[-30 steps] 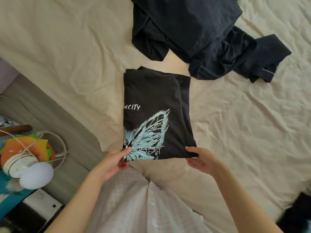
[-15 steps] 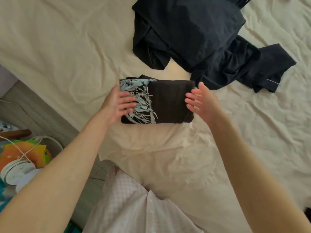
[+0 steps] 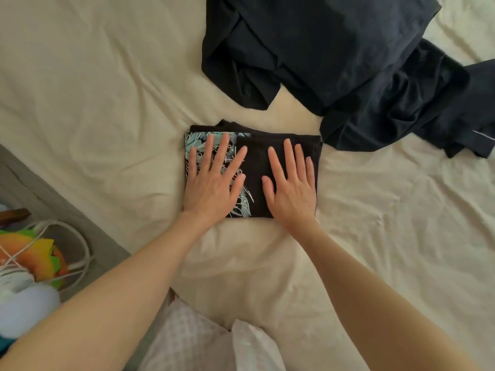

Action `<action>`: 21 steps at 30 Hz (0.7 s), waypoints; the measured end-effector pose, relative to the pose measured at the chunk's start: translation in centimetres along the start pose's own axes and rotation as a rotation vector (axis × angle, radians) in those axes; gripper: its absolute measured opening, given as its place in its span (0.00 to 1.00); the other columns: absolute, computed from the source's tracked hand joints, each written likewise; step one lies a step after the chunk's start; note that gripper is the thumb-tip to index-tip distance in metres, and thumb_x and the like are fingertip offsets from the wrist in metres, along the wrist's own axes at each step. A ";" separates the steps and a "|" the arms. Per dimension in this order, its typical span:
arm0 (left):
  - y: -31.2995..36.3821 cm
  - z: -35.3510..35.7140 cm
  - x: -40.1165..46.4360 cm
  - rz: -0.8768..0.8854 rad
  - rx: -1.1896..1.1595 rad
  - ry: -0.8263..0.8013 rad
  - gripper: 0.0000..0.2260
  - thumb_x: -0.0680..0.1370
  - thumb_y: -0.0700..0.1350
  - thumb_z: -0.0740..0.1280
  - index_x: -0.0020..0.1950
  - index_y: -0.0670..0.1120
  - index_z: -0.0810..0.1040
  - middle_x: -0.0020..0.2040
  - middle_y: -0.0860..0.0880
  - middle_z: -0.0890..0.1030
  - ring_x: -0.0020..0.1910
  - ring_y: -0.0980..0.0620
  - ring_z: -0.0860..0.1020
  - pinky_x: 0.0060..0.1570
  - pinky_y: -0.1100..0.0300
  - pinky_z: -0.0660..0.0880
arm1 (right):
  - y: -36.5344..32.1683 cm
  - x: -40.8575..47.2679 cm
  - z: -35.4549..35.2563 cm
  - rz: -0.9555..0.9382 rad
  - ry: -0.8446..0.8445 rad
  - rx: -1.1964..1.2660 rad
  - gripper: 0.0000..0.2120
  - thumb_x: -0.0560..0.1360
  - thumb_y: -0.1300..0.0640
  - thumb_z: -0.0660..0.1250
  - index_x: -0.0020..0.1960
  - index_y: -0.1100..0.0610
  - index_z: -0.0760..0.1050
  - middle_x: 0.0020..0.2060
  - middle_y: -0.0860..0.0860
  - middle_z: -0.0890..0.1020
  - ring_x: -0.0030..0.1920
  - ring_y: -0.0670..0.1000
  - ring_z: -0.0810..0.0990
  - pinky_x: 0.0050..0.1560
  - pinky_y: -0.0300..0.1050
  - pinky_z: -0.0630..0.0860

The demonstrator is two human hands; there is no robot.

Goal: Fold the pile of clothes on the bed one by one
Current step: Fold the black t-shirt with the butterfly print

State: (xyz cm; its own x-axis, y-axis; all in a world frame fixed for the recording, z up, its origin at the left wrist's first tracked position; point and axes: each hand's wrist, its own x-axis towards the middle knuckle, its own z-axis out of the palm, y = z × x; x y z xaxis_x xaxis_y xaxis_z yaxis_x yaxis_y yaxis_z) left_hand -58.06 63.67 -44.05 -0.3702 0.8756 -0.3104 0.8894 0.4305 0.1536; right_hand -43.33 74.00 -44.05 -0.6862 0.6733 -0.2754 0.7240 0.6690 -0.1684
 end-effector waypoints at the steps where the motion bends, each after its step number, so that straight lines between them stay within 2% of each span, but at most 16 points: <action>1: 0.0 0.4 0.1 -0.005 0.017 0.002 0.24 0.80 0.56 0.44 0.76 0.55 0.44 0.77 0.45 0.44 0.76 0.42 0.44 0.72 0.41 0.41 | 0.0 0.1 0.4 0.005 0.004 -0.010 0.26 0.80 0.45 0.48 0.77 0.50 0.52 0.77 0.55 0.55 0.77 0.57 0.52 0.75 0.52 0.45; 4: 0.1 0.2 0.4 -0.009 0.028 -0.045 0.24 0.81 0.57 0.44 0.76 0.56 0.40 0.76 0.47 0.38 0.75 0.44 0.39 0.72 0.41 0.39 | 0.0 0.6 -0.1 0.004 -0.030 0.009 0.26 0.81 0.45 0.50 0.77 0.49 0.51 0.77 0.55 0.53 0.77 0.56 0.49 0.76 0.52 0.43; 6: 0.1 -1.1 0.4 0.003 -0.035 -0.081 0.25 0.81 0.56 0.46 0.75 0.56 0.40 0.76 0.48 0.37 0.75 0.45 0.36 0.72 0.43 0.36 | -0.1 0.3 -1.5 -0.026 -0.024 0.122 0.26 0.81 0.48 0.55 0.77 0.51 0.55 0.77 0.54 0.55 0.77 0.55 0.50 0.76 0.51 0.44; 7: 0.0 -1.9 0.3 0.009 -0.115 -0.068 0.25 0.82 0.54 0.49 0.76 0.55 0.44 0.77 0.48 0.40 0.76 0.46 0.38 0.72 0.44 0.37 | 0.0 0.2 -2.3 -0.015 0.006 0.232 0.24 0.80 0.50 0.59 0.75 0.52 0.60 0.76 0.55 0.59 0.76 0.55 0.54 0.75 0.50 0.48; 9: -0.2 -3.6 -0.4 -0.041 -0.307 0.069 0.23 0.81 0.47 0.57 0.76 0.49 0.58 0.77 0.44 0.54 0.76 0.44 0.50 0.73 0.46 0.47 | 0.6 -0.2 -4.3 0.129 0.158 0.467 0.20 0.78 0.54 0.63 0.69 0.56 0.70 0.69 0.55 0.70 0.70 0.54 0.66 0.71 0.49 0.62; 11: -1.1 -4.6 -1.3 -0.250 -0.458 0.257 0.20 0.79 0.43 0.62 0.71 0.43 0.66 0.71 0.41 0.66 0.71 0.43 0.63 0.68 0.50 0.61 | 1.8 -0.5 -5.7 0.465 0.243 0.657 0.19 0.77 0.52 0.65 0.66 0.56 0.71 0.61 0.52 0.75 0.62 0.51 0.73 0.62 0.45 0.71; 13: -2.3 -5.0 -1.6 -0.588 -0.705 0.245 0.20 0.79 0.47 0.64 0.68 0.42 0.68 0.65 0.43 0.72 0.64 0.46 0.70 0.61 0.55 0.67 | 3.0 -0.1 -6.9 0.823 0.027 0.986 0.20 0.76 0.47 0.66 0.64 0.56 0.71 0.56 0.50 0.76 0.58 0.51 0.76 0.57 0.45 0.74; 15: -3.5 -5.2 -1.2 -0.805 -0.920 0.088 0.18 0.78 0.50 0.65 0.63 0.41 0.72 0.60 0.44 0.76 0.59 0.45 0.75 0.57 0.57 0.70 | 4.4 0.5 -7.4 0.903 -0.253 1.207 0.19 0.76 0.46 0.67 0.59 0.58 0.74 0.54 0.51 0.79 0.56 0.52 0.78 0.57 0.48 0.76; 16: -4.0 -5.2 -0.9 -0.817 -0.994 0.017 0.16 0.78 0.50 0.64 0.61 0.42 0.73 0.58 0.44 0.78 0.58 0.45 0.76 0.58 0.54 0.72 | 4.9 1.0 -7.7 0.879 -0.349 1.241 0.20 0.76 0.45 0.67 0.59 0.59 0.75 0.55 0.52 0.80 0.56 0.52 0.79 0.57 0.48 0.76; 18: -4.6 -5.5 -0.3 -0.756 -1.110 -0.120 0.10 0.79 0.49 0.63 0.57 0.45 0.74 0.57 0.45 0.79 0.55 0.47 0.77 0.59 0.51 0.74 | 5.8 2.0 -7.8 0.857 -0.497 1.302 0.25 0.75 0.45 0.67 0.65 0.61 0.72 0.61 0.52 0.78 0.59 0.52 0.77 0.61 0.49 0.74; 21: -4.8 -5.7 0.3 -0.704 -1.240 -0.256 0.09 0.80 0.47 0.62 0.58 0.46 0.72 0.58 0.45 0.79 0.54 0.49 0.77 0.54 0.56 0.73 | 6.5 2.7 -7.5 0.888 -0.626 1.392 0.30 0.76 0.48 0.67 0.73 0.60 0.64 0.67 0.52 0.73 0.66 0.55 0.72 0.69 0.53 0.67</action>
State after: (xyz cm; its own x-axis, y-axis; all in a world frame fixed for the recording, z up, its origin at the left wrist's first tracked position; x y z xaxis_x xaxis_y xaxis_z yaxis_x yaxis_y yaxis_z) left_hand -63.96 63.15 -39.49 -0.4490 0.4009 -0.7986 -0.3023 0.7729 0.5579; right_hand -40.98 82.55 -38.77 -0.2025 0.2173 -0.9549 0.5759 -0.7622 -0.2956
